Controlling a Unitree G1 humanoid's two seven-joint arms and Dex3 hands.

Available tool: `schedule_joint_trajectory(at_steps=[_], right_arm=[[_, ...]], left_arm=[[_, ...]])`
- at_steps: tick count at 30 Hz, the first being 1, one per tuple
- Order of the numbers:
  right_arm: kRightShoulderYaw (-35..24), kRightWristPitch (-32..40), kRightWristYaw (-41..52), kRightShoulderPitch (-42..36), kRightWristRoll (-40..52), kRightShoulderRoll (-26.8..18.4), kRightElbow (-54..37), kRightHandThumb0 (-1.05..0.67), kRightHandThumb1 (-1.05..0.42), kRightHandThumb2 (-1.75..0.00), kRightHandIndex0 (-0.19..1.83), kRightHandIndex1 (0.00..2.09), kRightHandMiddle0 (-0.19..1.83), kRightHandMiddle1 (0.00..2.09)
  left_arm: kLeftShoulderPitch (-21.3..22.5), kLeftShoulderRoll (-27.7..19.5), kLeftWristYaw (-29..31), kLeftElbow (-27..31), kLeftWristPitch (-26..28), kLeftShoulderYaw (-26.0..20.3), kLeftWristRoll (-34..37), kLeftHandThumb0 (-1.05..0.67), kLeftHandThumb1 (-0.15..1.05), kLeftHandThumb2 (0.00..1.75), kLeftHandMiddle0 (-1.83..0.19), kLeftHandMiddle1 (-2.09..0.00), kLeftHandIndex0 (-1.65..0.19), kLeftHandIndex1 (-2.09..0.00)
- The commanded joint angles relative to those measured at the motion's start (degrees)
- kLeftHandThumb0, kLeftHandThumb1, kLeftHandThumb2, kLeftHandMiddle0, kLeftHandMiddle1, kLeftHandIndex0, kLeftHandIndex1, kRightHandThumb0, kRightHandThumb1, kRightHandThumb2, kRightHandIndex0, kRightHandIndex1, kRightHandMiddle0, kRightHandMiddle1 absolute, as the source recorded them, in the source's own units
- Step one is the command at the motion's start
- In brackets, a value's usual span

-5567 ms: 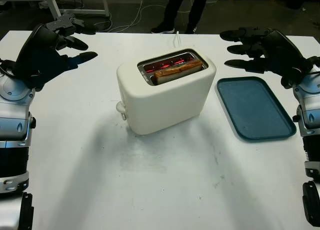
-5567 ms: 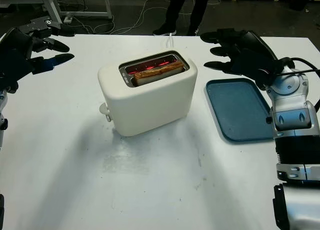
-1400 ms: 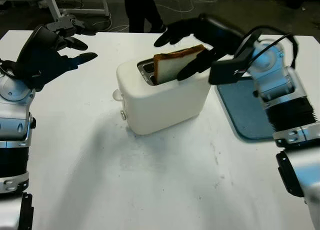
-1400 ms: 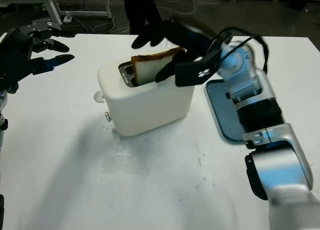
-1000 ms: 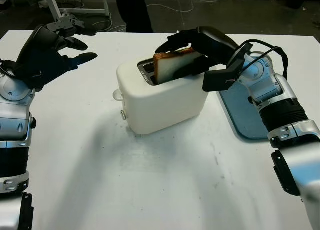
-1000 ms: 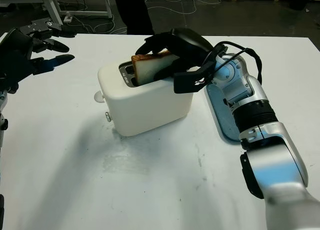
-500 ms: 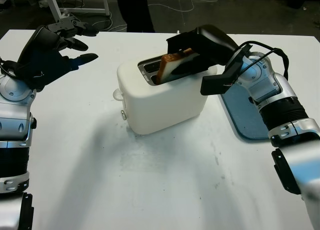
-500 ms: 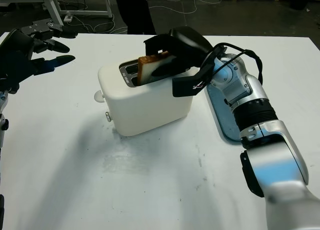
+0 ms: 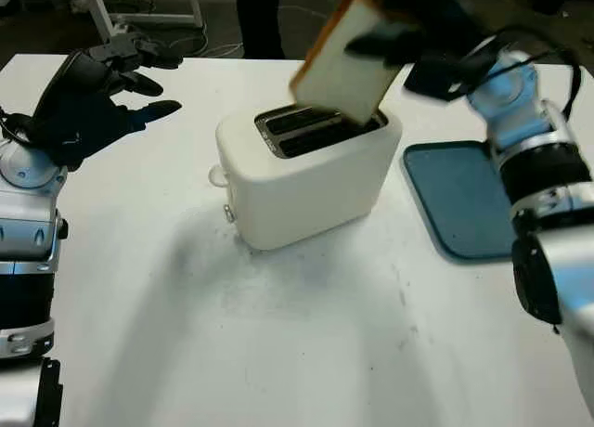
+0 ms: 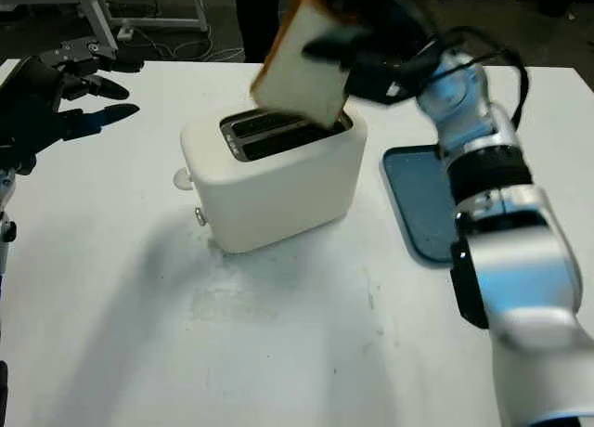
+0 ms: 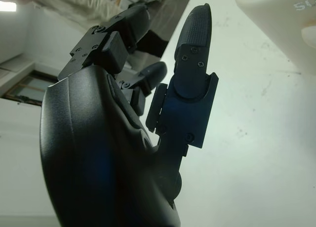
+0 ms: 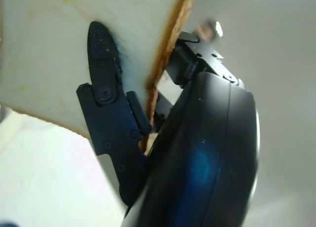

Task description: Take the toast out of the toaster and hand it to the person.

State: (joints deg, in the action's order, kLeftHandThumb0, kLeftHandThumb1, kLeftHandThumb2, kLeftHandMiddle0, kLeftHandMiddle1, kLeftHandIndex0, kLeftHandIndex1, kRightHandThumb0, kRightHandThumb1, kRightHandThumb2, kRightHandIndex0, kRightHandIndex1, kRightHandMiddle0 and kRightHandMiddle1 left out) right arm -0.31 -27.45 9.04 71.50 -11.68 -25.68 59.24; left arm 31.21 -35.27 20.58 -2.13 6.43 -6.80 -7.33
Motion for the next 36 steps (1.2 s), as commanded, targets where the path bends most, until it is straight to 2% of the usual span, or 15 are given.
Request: schedule_joint_trajectory(at_steps=[1, 3, 6, 12, 17, 23, 31, 36], right_arm=[[-3.43, 4.34, 0.09, 2.73, 3.98, -0.32, 1.84, -0.53, -0.92, -0.40, 1.06, 1.75, 0.88, 1.75], [-6.19, 7.16, -0.31, 3.67, 7.04, -0.72, 3.13, -0.52, -0.92, -0.41, 1.06, 1.75, 0.87, 1.75], [-10.24, 11.43, 1.21, 4.60, 11.68, -1.23, 5.74, -0.43, -0.92, -0.47, 1.10, 1.75, 0.85, 1.75], [-12.79, 15.50, -2.86, 3.40, 13.53, -0.77, 11.07, -0.31, -0.92, -0.53, 1.03, 1.75, 0.74, 1.75], [-12.67, 15.61, -9.23, 0.54, 12.58, 0.70, 13.20, -0.23, -0.92, -0.52, 0.94, 1.75, 0.66, 1.75], [-10.44, 17.03, -15.14, -2.16, 9.86, 1.99, 15.14, -0.20, -0.92, -0.51, 0.79, 1.75, 0.42, 1.75], [-9.13, 17.46, -18.91, -4.08, 7.59, 3.08, 16.46, -0.23, -0.92, -0.41, 0.76, 1.75, 0.35, 1.75], [-6.12, 20.57, -20.97, -5.02, 4.01, 3.34, 17.15, -0.22, -0.92, -0.42, 0.72, 1.75, 0.35, 1.75]], left_arm=[[-0.67, -0.38, -0.16, -0.11, -0.19, -0.10, 0.02, -0.60, 0.92, 0.13, -0.34, -0.93, -0.41, -0.61], [-0.70, -0.22, -0.18, -0.11, -0.22, -0.25, 0.29, -0.60, 0.92, 0.13, -0.35, -0.92, -0.41, -0.61], [-0.55, -0.06, -0.04, -0.26, 0.17, -0.29, 0.65, -0.59, 0.92, 0.12, -0.34, -0.92, -0.41, -0.60], [-0.49, -0.69, -0.12, -0.53, -0.91, 0.38, -0.32, -0.60, 0.92, 0.14, -0.35, -0.92, -0.41, -0.60], [-0.34, -0.36, 0.02, -0.09, 0.13, 0.32, -0.15, -0.60, 0.92, 0.14, -0.35, -0.92, -0.41, -0.60], [-0.38, -0.40, 0.03, -0.12, 0.20, 0.23, -0.08, -0.59, 0.92, 0.13, -0.34, -0.91, -0.41, -0.60], [-0.29, -0.54, -0.06, -0.54, -0.80, 0.41, -0.26, -0.60, 0.92, 0.14, -0.36, -0.91, -0.42, -0.59], [-0.33, -0.43, -0.01, -0.09, -0.08, 0.24, -0.04, -0.59, 0.92, 0.13, -0.35, -0.91, -0.42, -0.59]])
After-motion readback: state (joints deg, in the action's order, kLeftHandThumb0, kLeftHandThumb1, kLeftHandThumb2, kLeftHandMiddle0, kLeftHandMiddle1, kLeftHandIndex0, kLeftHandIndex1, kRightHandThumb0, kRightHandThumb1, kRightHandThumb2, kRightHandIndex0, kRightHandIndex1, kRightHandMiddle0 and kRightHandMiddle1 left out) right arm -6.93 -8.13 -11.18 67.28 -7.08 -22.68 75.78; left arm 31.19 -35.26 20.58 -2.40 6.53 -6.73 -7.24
